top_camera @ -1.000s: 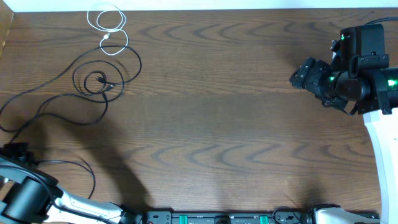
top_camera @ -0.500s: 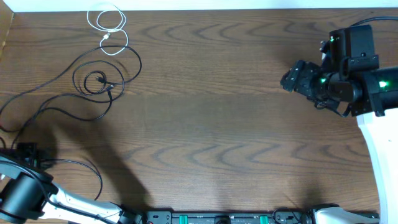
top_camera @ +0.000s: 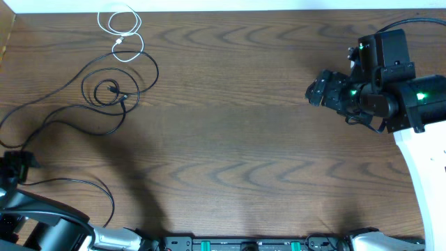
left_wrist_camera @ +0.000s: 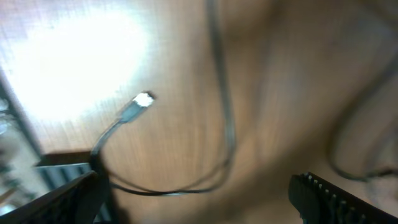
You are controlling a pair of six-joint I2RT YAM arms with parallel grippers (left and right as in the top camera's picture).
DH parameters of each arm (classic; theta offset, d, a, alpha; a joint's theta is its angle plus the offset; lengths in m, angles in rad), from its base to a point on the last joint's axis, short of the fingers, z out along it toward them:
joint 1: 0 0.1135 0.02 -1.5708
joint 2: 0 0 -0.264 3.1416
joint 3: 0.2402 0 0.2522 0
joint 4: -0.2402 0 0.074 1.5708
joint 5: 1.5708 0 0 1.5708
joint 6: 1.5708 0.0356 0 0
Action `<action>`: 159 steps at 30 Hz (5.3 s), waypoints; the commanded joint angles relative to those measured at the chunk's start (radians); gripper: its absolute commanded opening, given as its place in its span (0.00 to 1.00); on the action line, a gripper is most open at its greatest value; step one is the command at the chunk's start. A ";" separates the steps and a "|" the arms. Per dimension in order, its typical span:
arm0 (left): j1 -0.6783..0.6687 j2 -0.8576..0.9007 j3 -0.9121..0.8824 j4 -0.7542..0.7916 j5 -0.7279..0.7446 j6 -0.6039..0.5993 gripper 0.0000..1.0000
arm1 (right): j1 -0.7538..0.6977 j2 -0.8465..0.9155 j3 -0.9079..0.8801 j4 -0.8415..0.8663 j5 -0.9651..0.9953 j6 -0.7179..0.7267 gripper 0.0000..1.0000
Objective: Untangle cables
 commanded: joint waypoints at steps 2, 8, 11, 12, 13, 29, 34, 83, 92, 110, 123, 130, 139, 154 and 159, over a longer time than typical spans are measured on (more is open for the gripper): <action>-0.002 0.014 -0.120 -0.005 -0.093 -0.016 0.97 | 0.005 0.007 0.014 0.013 0.001 -0.019 0.87; -0.033 0.014 -0.260 0.060 -0.051 -0.065 0.97 | 0.005 0.007 0.014 0.029 0.001 -0.020 0.87; -0.080 0.009 -0.262 0.070 -0.043 -0.061 0.97 | 0.007 0.007 0.014 0.030 0.001 -0.020 0.87; -0.099 0.004 -0.262 0.074 -0.043 -0.057 0.97 | 0.008 0.007 0.014 0.029 0.001 -0.020 0.87; -0.119 -0.003 -0.262 0.081 -0.043 -0.055 0.97 | 0.008 0.007 0.014 0.029 0.001 -0.021 0.87; -0.285 -0.051 -0.370 0.163 -0.052 -0.092 0.80 | 0.008 0.007 0.014 0.029 0.001 -0.020 0.87; -0.286 -0.050 -0.440 0.203 -0.051 -0.093 0.67 | 0.008 0.007 0.014 0.030 0.001 -0.020 0.88; 0.106 -0.050 -0.405 0.440 0.737 -0.276 0.08 | 0.008 0.007 0.014 0.017 0.000 -0.020 0.86; 0.192 -0.020 -0.441 0.469 0.676 -0.172 0.08 | 0.008 0.007 0.014 0.019 0.000 -0.020 0.86; 0.186 -0.030 -0.431 0.399 0.570 -0.155 0.91 | 0.008 0.007 0.014 0.016 0.001 -0.020 0.86; 0.058 -0.423 -0.430 0.375 0.608 -0.218 0.91 | 0.009 0.007 0.014 0.013 0.000 -0.020 0.97; -0.331 -0.645 -0.430 0.374 0.469 -0.158 0.91 | 0.012 0.007 0.013 0.005 0.000 -0.021 0.99; -0.915 -0.737 -0.430 0.257 0.138 -0.124 0.91 | 0.115 0.007 -0.007 -0.005 0.001 -0.073 0.99; -1.233 -0.718 -0.430 0.243 0.038 -0.125 0.92 | 0.159 -0.185 -0.007 -0.172 0.097 -0.071 0.99; -1.233 -0.718 -0.430 0.244 0.038 -0.125 0.92 | 0.198 -0.342 -0.012 -0.274 0.199 -0.071 0.99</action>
